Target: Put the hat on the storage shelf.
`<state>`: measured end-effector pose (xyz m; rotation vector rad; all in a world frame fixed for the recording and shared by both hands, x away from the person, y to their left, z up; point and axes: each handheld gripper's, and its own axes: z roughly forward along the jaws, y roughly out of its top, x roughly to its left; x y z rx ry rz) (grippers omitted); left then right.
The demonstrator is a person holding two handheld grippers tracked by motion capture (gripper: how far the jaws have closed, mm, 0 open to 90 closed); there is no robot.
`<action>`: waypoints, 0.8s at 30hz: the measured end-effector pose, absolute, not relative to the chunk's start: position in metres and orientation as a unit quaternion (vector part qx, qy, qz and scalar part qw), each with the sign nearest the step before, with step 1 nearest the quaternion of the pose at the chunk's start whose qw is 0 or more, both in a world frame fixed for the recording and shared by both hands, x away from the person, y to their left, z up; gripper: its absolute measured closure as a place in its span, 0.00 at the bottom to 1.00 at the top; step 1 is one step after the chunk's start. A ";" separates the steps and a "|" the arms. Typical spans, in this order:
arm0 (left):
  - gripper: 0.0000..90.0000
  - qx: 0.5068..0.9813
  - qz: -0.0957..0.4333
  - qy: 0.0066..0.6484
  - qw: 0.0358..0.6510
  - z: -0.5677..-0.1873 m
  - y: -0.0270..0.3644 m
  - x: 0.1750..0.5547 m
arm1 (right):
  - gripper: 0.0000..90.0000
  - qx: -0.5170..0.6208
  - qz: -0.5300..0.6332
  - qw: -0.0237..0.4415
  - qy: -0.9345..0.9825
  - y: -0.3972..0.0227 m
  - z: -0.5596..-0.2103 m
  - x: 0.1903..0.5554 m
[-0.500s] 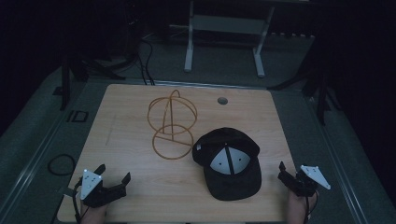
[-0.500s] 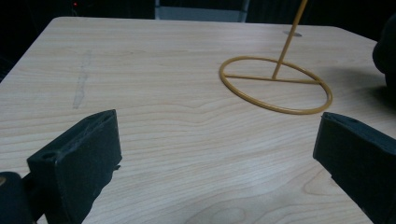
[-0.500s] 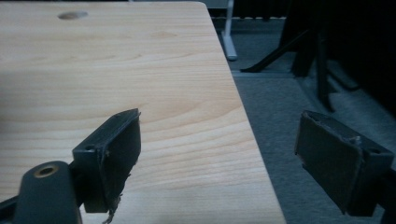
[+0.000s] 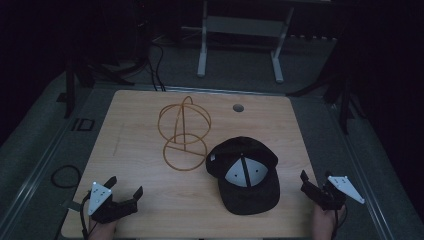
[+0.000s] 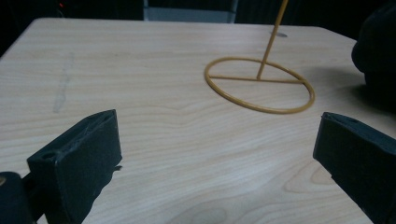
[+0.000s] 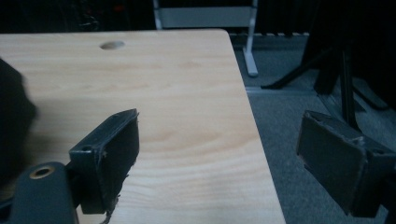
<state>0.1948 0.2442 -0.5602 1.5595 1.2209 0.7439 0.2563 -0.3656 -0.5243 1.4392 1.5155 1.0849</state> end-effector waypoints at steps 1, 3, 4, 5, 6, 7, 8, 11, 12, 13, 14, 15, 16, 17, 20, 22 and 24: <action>0.01 0.644 0.310 0.498 0.491 -0.561 0.244 0.195 | 0.15 0.561 0.430 0.381 0.597 -0.364 -0.519 0.255; 0.02 0.651 0.312 0.488 0.491 -0.561 0.243 0.195 | 0.15 0.553 0.438 0.368 0.606 -0.362 -0.510 0.254; 0.02 0.654 0.313 0.483 0.492 -0.561 0.242 0.195 | 0.15 0.549 0.438 0.364 0.612 -0.360 -0.506 0.254; 0.02 0.655 0.314 0.480 0.493 -0.561 0.241 0.194 | 0.15 0.543 0.438 0.361 0.619 -0.358 -0.502 0.254; 0.02 0.657 0.317 0.477 0.491 -0.561 0.241 0.194 | 0.15 0.537 0.439 0.358 0.625 -0.356 -0.498 0.254; 0.02 0.658 0.317 0.476 0.490 -0.561 0.240 0.194 | 0.15 0.531 0.439 0.354 0.632 -0.354 -0.494 0.254; 0.02 0.658 0.317 0.476 0.490 -0.561 0.240 0.194 | 0.14 0.525 0.439 0.353 0.639 -0.351 -0.491 0.254; 0.02 0.662 0.297 0.484 0.490 -0.561 0.239 0.195 | 0.14 0.505 0.454 0.339 0.651 -0.346 -0.479 0.253; 0.02 0.662 0.293 0.485 0.491 -0.561 0.239 0.195 | 0.14 0.498 0.457 0.339 0.654 -0.344 -0.476 0.253; 0.02 0.663 0.288 0.487 0.490 -0.560 0.239 0.195 | 0.14 0.492 0.462 0.334 0.659 -0.342 -0.472 0.253; 0.02 0.665 0.282 0.488 0.490 -0.560 0.239 0.195 | 0.14 0.487 0.464 0.329 0.662 -0.341 -0.468 0.254; 0.02 0.667 0.279 0.488 0.489 -0.559 0.238 0.195 | 0.14 0.483 0.465 0.328 0.666 -0.339 -0.464 0.254; 0.02 0.668 0.275 0.487 0.490 -0.558 0.238 0.194 | 0.14 0.478 0.471 0.323 0.668 -0.338 -0.461 0.254; 0.02 0.670 0.273 0.486 0.490 -0.557 0.237 0.194 | 0.14 0.472 0.477 0.319 0.669 -0.336 -0.457 0.255; 0.02 0.678 0.276 0.479 0.484 -0.556 0.234 0.193 | 0.14 0.464 0.481 0.323 0.670 -0.331 -0.448 0.256; 0.02 0.685 0.277 0.471 0.481 -0.556 0.232 0.192 | 0.12 0.451 0.491 0.320 0.673 -0.327 -0.443 0.257; 0.02 0.691 0.274 0.468 0.478 -0.556 0.231 0.192 | 0.12 0.438 0.491 0.316 0.683 -0.322 -0.439 0.259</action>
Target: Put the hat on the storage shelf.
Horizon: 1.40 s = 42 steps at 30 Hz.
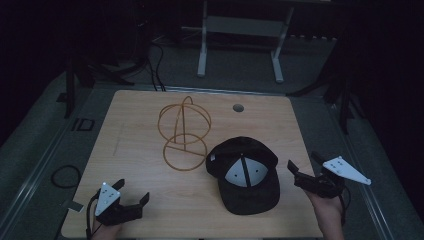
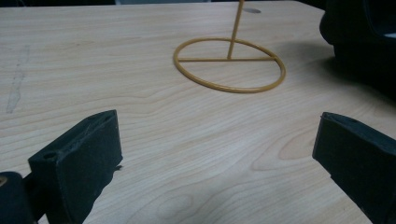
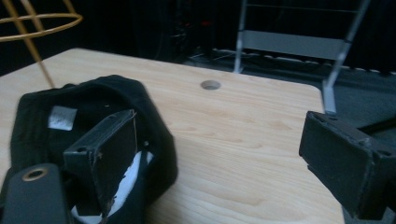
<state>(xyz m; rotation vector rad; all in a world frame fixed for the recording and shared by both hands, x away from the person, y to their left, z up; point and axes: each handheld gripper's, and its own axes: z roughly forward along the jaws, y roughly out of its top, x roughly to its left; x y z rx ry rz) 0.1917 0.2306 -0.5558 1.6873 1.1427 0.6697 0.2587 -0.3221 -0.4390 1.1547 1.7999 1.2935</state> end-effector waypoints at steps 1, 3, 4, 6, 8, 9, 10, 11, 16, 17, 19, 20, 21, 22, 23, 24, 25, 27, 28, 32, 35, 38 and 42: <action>0.02 0.691 0.274 0.468 0.478 -0.556 0.231 0.192 | 0.12 0.432 0.490 0.315 0.689 -0.319 -0.437 0.260; 0.02 0.695 0.263 0.467 0.480 -0.556 0.231 0.192 | 0.12 0.420 0.488 0.308 0.700 -0.313 -0.435 0.264; 0.02 0.695 0.261 0.469 0.479 -0.556 0.231 0.192 | 0.13 0.416 0.487 0.304 0.705 -0.310 -0.434 0.266; 0.02 0.696 0.262 0.469 0.476 -0.556 0.232 0.192 | 0.14 0.407 0.483 0.294 0.718 -0.304 -0.434 0.271; 0.02 0.696 0.261 0.469 0.477 -0.556 0.232 0.192 | 0.16 0.396 0.476 0.281 0.733 -0.297 -0.435 0.276; 0.02 0.695 0.260 0.470 0.477 -0.556 0.233 0.192 | 0.17 0.392 0.469 0.280 0.740 -0.294 -0.436 0.279; 0.02 0.695 0.261 0.470 0.477 -0.556 0.233 0.192 | 0.19 0.388 0.466 0.277 0.745 -0.291 -0.438 0.282; 0.02 0.696 0.261 0.470 0.476 -0.556 0.233 0.192 | 0.21 0.386 0.464 0.272 0.749 -0.289 -0.440 0.285; 0.02 0.696 0.260 0.466 0.480 -0.556 0.233 0.192 | 0.31 0.378 0.445 0.267 0.767 -0.278 -0.452 0.301; 0.02 0.695 0.261 0.466 0.481 -0.556 0.233 0.191 | 0.34 0.377 0.440 0.266 0.771 -0.276 -0.454 0.304; 0.02 0.695 0.259 0.466 0.483 -0.555 0.234 0.191 | 0.41 0.373 0.431 0.263 0.778 -0.272 -0.459 0.310; 0.02 0.695 0.259 0.466 0.483 -0.555 0.234 0.191 | 0.41 0.373 0.431 0.263 0.778 -0.272 -0.459 0.310; 0.02 0.695 0.258 0.467 0.482 -0.555 0.234 0.191 | 0.45 0.372 0.423 0.262 0.784 -0.267 -0.464 0.316; 0.02 0.695 0.258 0.467 0.482 -0.556 0.234 0.192 | 0.46 0.372 0.418 0.261 0.787 -0.265 -0.465 0.318; 0.02 0.697 0.258 0.466 0.480 -0.556 0.234 0.192 | 0.48 0.372 0.411 0.258 0.791 -0.262 -0.467 0.320; 0.02 0.699 0.256 0.465 0.480 -0.556 0.234 0.192 | 0.49 0.373 0.402 0.259 0.795 -0.260 -0.469 0.323; 0.02 0.698 0.257 0.465 0.480 -0.557 0.233 0.192 | 0.50 0.371 0.394 0.258 0.800 -0.257 -0.470 0.325; 0.02 0.702 0.255 0.462 0.478 -0.557 0.233 0.192 | 0.53 0.370 0.378 0.259 0.808 -0.253 -0.472 0.328; 0.02 0.702 0.255 0.463 0.477 -0.557 0.232 0.192 | 0.56 0.370 0.367 0.258 0.813 -0.251 -0.474 0.330; 0.02 0.704 0.253 0.463 0.476 -0.558 0.232 0.193 | 0.71 0.374 0.339 0.272 0.819 -0.244 -0.475 0.333; 0.02 0.705 0.251 0.462 0.476 -0.558 0.232 0.193 | 0.88 0.375 0.316 0.291 0.821 -0.240 -0.476 0.333; 0.02 0.707 0.250 0.461 0.475 -0.558 0.231 0.193 | 0.97 0.383 0.313 0.293 0.818 -0.240 -0.476 0.334; 0.02 0.707 0.246 0.462 0.475 -0.559 0.231 0.194 | 0.98 0.393 0.328 0.283 0.811 -0.240 -0.476 0.333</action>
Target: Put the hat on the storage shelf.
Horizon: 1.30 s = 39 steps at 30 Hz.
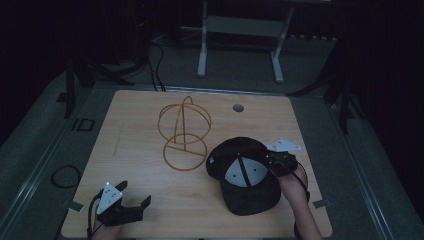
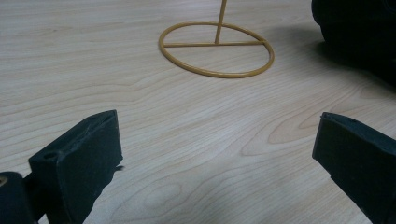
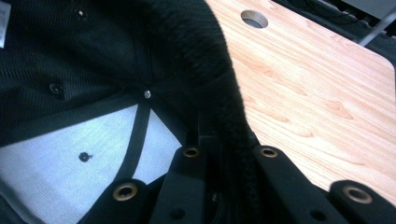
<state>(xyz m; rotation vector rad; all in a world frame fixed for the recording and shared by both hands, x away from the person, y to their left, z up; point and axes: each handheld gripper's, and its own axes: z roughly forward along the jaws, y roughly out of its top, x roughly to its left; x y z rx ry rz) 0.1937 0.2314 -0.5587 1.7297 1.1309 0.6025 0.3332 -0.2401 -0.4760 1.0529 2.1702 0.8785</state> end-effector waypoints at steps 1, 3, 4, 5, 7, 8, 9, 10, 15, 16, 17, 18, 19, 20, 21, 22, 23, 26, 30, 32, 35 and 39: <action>0.02 0.707 0.247 0.462 0.474 -0.559 0.231 0.194 | 0.98 0.398 0.335 0.278 0.807 -0.240 -0.475 0.333; 0.02 0.706 0.247 0.463 0.476 -0.559 0.232 0.194 | 0.98 0.401 0.350 0.271 0.802 -0.240 -0.473 0.331; 0.02 0.706 0.248 0.463 0.476 -0.559 0.231 0.194 | 0.98 0.401 0.355 0.271 0.800 -0.239 -0.472 0.330; 0.02 0.706 0.247 0.462 0.476 -0.558 0.231 0.194 | 0.98 0.400 0.362 0.269 0.798 -0.239 -0.470 0.329; 0.02 0.705 0.244 0.463 0.478 -0.559 0.231 0.193 | 0.98 0.399 0.386 0.254 0.792 -0.238 -0.465 0.327; 0.02 0.706 0.243 0.463 0.479 -0.558 0.231 0.194 | 0.98 0.398 0.393 0.250 0.790 -0.238 -0.463 0.326; 0.02 0.706 0.242 0.462 0.479 -0.558 0.231 0.193 | 0.98 0.397 0.402 0.248 0.787 -0.237 -0.460 0.325; 0.02 0.704 0.241 0.463 0.481 -0.558 0.231 0.193 | 0.98 0.395 0.411 0.244 0.785 -0.236 -0.457 0.323; 0.02 0.706 0.242 0.460 0.481 -0.558 0.231 0.193 | 0.98 0.382 0.439 0.235 0.779 -0.230 -0.442 0.318; 0.02 0.708 0.244 0.458 0.480 -0.557 0.230 0.193 | 0.98 0.380 0.444 0.229 0.778 -0.230 -0.439 0.317; 0.02 0.708 0.245 0.457 0.480 -0.557 0.230 0.193 | 0.98 0.379 0.451 0.224 0.776 -0.229 -0.436 0.317; 0.02 0.708 0.245 0.456 0.479 -0.557 0.230 0.192 | 0.98 0.378 0.454 0.226 0.774 -0.229 -0.434 0.316; 0.02 0.708 0.246 0.456 0.480 -0.557 0.229 0.192 | 0.98 0.377 0.455 0.227 0.774 -0.228 -0.431 0.316; 0.02 0.708 0.246 0.455 0.480 -0.557 0.229 0.192 | 0.98 0.376 0.460 0.227 0.772 -0.228 -0.429 0.315; 0.02 0.707 0.247 0.455 0.481 -0.557 0.229 0.192 | 0.98 0.375 0.461 0.228 0.771 -0.228 -0.426 0.315; 0.02 0.706 0.247 0.455 0.482 -0.557 0.229 0.192 | 0.98 0.372 0.463 0.233 0.770 -0.228 -0.424 0.314; 0.02 0.706 0.247 0.455 0.483 -0.557 0.228 0.192 | 0.98 0.370 0.465 0.235 0.769 -0.228 -0.421 0.313; 0.02 0.706 0.246 0.453 0.485 -0.556 0.227 0.191 | 0.98 0.365 0.467 0.251 0.765 -0.228 -0.413 0.310; 0.02 0.708 0.242 0.448 0.489 -0.555 0.221 0.189 | 0.98 0.363 0.469 0.269 0.759 -0.229 -0.403 0.306; 0.02 0.710 0.242 0.441 0.494 -0.553 0.216 0.188 | 0.98 0.365 0.478 0.272 0.751 -0.232 -0.398 0.305; 0.02 0.710 0.240 0.432 0.502 -0.552 0.208 0.186 | 0.98 0.367 0.489 0.278 0.741 -0.234 -0.390 0.303; 0.02 0.713 0.232 0.418 0.512 -0.548 0.196 0.185 | 0.98 0.362 0.499 0.284 0.735 -0.234 -0.380 0.298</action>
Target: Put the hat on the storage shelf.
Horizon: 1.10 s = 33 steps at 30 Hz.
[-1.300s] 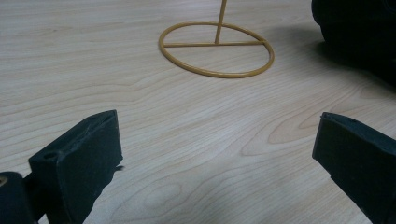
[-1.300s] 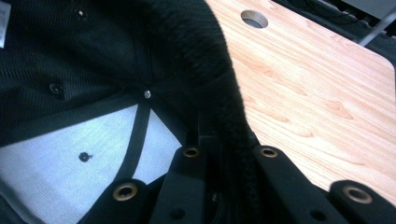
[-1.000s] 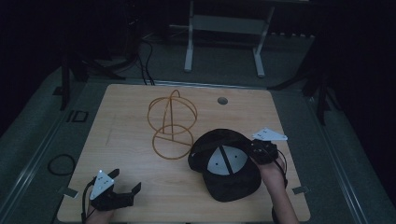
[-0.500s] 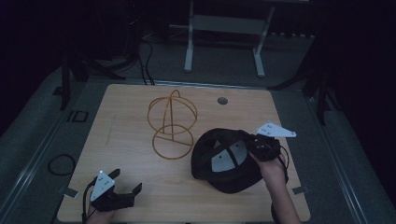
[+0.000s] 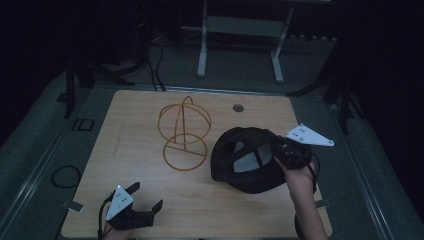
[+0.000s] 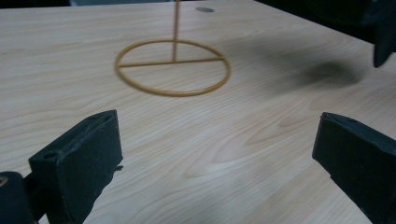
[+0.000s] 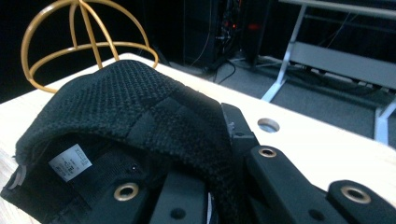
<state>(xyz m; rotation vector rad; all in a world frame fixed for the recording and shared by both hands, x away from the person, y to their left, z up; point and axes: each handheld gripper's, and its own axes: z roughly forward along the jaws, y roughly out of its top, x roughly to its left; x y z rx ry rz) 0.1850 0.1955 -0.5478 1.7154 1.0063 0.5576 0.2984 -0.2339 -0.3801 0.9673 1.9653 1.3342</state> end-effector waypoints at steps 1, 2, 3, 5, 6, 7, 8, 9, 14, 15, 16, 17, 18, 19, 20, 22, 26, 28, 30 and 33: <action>0.02 0.715 0.231 0.415 0.513 -0.546 0.192 0.185 | 0.98 0.360 0.499 0.287 0.734 -0.234 -0.378 0.298; 0.02 0.714 0.229 0.412 0.517 -0.545 0.189 0.185 | 0.98 0.359 0.500 0.289 0.734 -0.233 -0.376 0.297; 0.02 0.715 0.228 0.410 0.518 -0.544 0.186 0.185 | 0.98 0.357 0.501 0.290 0.733 -0.233 -0.374 0.297; 0.02 0.715 0.223 0.406 0.524 -0.541 0.180 0.186 | 0.98 0.357 0.504 0.290 0.731 -0.232 -0.371 0.295; 0.02 0.718 0.217 0.402 0.526 -0.540 0.177 0.187 | 0.98 0.355 0.505 0.291 0.731 -0.232 -0.369 0.295; 0.02 0.720 0.213 0.399 0.526 -0.538 0.173 0.187 | 0.98 0.353 0.506 0.292 0.731 -0.232 -0.368 0.294; 0.02 0.723 0.211 0.393 0.528 -0.536 0.170 0.188 | 0.98 0.353 0.507 0.292 0.730 -0.231 -0.366 0.293; 0.02 0.727 0.208 0.386 0.528 -0.534 0.166 0.189 | 0.98 0.351 0.508 0.293 0.730 -0.231 -0.364 0.292; 0.02 0.733 0.188 0.361 0.545 -0.519 0.146 0.196 | 0.98 0.346 0.514 0.297 0.726 -0.230 -0.356 0.289; 0.02 0.732 0.183 0.360 0.548 -0.516 0.142 0.198 | 0.98 0.345 0.514 0.299 0.726 -0.230 -0.354 0.288; 0.02 0.732 0.180 0.358 0.552 -0.513 0.138 0.200 | 0.98 0.344 0.515 0.301 0.725 -0.230 -0.353 0.287; 0.02 0.732 0.175 0.353 0.556 -0.510 0.133 0.203 | 0.98 0.344 0.517 0.300 0.724 -0.230 -0.353 0.287; 0.02 0.732 0.175 0.353 0.556 -0.510 0.133 0.203 | 0.98 0.344 0.517 0.300 0.724 -0.230 -0.353 0.287; 0.02 0.731 0.171 0.352 0.560 -0.506 0.128 0.205 | 0.98 0.343 0.517 0.301 0.724 -0.230 -0.352 0.286; 0.02 0.729 0.163 0.348 0.567 -0.502 0.122 0.208 | 0.98 0.343 0.516 0.303 0.724 -0.230 -0.352 0.286; 0.02 0.724 0.144 0.344 0.580 -0.495 0.115 0.214 | 0.98 0.342 0.517 0.301 0.725 -0.230 -0.353 0.285; 0.02 0.722 0.143 0.337 0.588 -0.484 0.102 0.223 | 0.98 0.343 0.517 0.299 0.725 -0.230 -0.356 0.286; 0.02 0.724 0.150 0.332 0.586 -0.481 0.094 0.226 | 0.98 0.344 0.516 0.299 0.725 -0.230 -0.356 0.286; 0.02 0.726 0.152 0.326 0.586 -0.478 0.087 0.229 | 0.98 0.343 0.516 0.300 0.725 -0.230 -0.356 0.286; 0.02 0.730 0.156 0.317 0.585 -0.474 0.078 0.234 | 0.98 0.339 0.518 0.299 0.726 -0.229 -0.356 0.285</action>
